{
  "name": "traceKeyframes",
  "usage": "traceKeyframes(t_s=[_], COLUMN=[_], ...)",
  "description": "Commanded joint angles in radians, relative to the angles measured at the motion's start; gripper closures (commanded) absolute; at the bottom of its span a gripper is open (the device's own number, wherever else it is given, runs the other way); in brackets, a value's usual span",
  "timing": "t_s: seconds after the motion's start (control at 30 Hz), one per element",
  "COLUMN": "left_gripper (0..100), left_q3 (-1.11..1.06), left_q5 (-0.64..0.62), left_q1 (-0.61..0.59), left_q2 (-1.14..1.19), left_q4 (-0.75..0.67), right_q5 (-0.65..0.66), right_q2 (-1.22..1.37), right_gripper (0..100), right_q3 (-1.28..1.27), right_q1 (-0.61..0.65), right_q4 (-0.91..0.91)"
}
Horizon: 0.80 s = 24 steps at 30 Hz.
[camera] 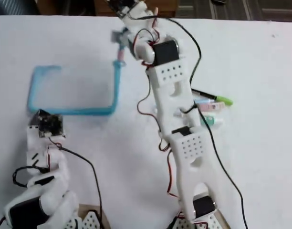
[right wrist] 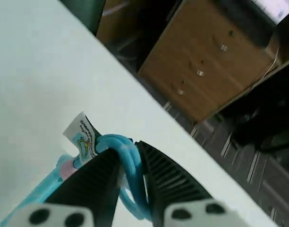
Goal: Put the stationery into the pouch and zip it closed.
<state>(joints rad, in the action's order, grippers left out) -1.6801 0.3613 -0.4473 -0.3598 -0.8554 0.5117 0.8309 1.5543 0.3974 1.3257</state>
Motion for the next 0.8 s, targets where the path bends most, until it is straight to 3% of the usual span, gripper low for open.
traceKeyframes(t_s=[0.0,0.17,0.43,0.53,0.7,0.77], left_gripper=[98,98,98,98,98,98], left_q3=[0.021,0.026,0.092,0.196,0.565,0.695], left_q5=[0.115,0.121,0.087,-0.017,-0.273,-0.33], left_q1=[-0.018,-0.125,-0.173,-0.173,-0.147,-0.113], left_q2=[-0.002,-0.081,-0.464,-0.659,-0.905,-0.924], left_q4=[-0.035,-0.149,0.04,0.296,1.045,1.24], right_q5=[-0.003,-0.003,-0.002,-0.002,-0.002,-0.002], right_q2=[-0.079,-0.228,-0.427,-0.498,-0.616,-0.653], right_gripper=[98.1,98.1,98.1,98.1,98.1,98.1], right_q3=[0.114,0.101,0.091,0.089,0.089,0.089], right_q1=[0.015,0.013,0.019,0.036,0.062,0.062], right_q4=[-0.01,-0.044,-0.113,-0.108,-0.062,-0.03])
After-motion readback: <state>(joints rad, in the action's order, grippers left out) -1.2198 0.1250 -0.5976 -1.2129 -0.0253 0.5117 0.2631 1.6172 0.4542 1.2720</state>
